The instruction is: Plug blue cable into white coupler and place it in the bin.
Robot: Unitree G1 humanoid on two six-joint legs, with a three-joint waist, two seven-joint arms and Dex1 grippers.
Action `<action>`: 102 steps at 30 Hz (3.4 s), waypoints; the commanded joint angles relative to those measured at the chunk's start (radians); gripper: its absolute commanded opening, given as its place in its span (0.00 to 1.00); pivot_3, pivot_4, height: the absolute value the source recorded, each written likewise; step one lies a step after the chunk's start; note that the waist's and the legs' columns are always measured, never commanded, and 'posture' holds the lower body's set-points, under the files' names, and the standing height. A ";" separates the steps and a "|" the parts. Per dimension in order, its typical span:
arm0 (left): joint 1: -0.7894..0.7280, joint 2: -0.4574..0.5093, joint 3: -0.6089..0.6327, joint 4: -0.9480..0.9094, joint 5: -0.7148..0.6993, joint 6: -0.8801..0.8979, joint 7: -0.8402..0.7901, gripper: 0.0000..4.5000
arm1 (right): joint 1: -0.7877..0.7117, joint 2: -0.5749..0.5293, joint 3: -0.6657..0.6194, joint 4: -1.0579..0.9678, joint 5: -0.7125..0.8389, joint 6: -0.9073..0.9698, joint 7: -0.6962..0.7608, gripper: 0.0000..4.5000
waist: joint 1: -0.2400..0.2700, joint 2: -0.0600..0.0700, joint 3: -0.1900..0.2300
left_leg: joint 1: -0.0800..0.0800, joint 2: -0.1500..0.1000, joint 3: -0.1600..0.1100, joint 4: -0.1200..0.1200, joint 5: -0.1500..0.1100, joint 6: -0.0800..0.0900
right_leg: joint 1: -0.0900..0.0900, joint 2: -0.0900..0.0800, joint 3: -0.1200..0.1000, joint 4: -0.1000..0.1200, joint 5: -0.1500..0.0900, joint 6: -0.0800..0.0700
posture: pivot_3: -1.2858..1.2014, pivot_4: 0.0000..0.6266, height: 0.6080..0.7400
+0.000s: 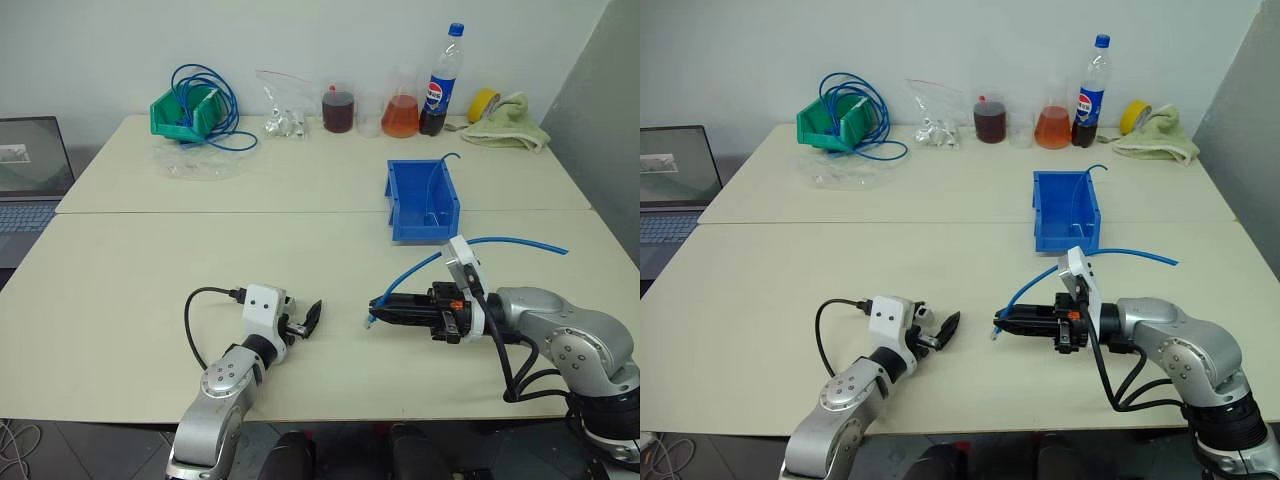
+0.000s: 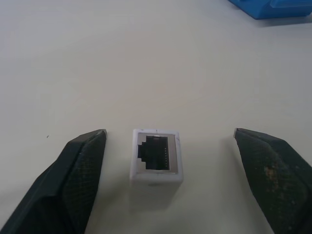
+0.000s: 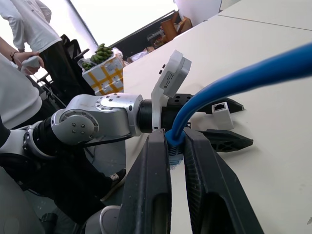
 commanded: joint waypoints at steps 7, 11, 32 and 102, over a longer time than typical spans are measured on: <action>0.022 0.155 0.083 -0.003 -0.005 -0.070 -0.111 1.00 | -0.012 0.003 -0.016 -0.020 0.024 -0.006 0.011 0.02 | 0.001 0.000 0.000 | -0.001 0.000 -0.001 -0.001 0.000 0.000 | -0.001 0.000 0.000 -0.001 0.000 0.000 | 0.52 0.24 1.00; 0.016 0.208 0.076 0.007 -0.001 -0.113 -0.170 1.00 | -0.012 0.007 -0.013 -0.022 0.023 -0.009 0.009 0.02 | 0.003 0.000 0.000 | -0.001 0.000 -0.001 0.000 0.000 0.000 | -0.001 0.000 0.000 -0.001 0.000 0.000 | 0.52 0.24 1.00; -0.046 0.347 0.145 0.132 -0.139 -0.115 -0.454 1.00 | -0.011 0.039 -0.001 -0.035 0.010 -0.023 -0.008 0.02 | 0.002 0.000 0.001 | -0.001 0.000 -0.001 -0.001 0.000 0.000 | -0.001 0.000 0.000 -0.002 0.000 0.000 | 0.52 0.24 1.00; -0.563 0.452 -0.090 0.841 0.022 -0.669 -1.172 0.19 | -0.028 0.013 0.015 -0.037 0.022 0.021 0.006 0.02 | -0.004 -0.001 0.001 | -0.015 0.000 -0.003 0.002 0.000 0.000 | -0.015 0.000 -0.001 0.001 0.000 0.000 | 0.52 0.24 1.00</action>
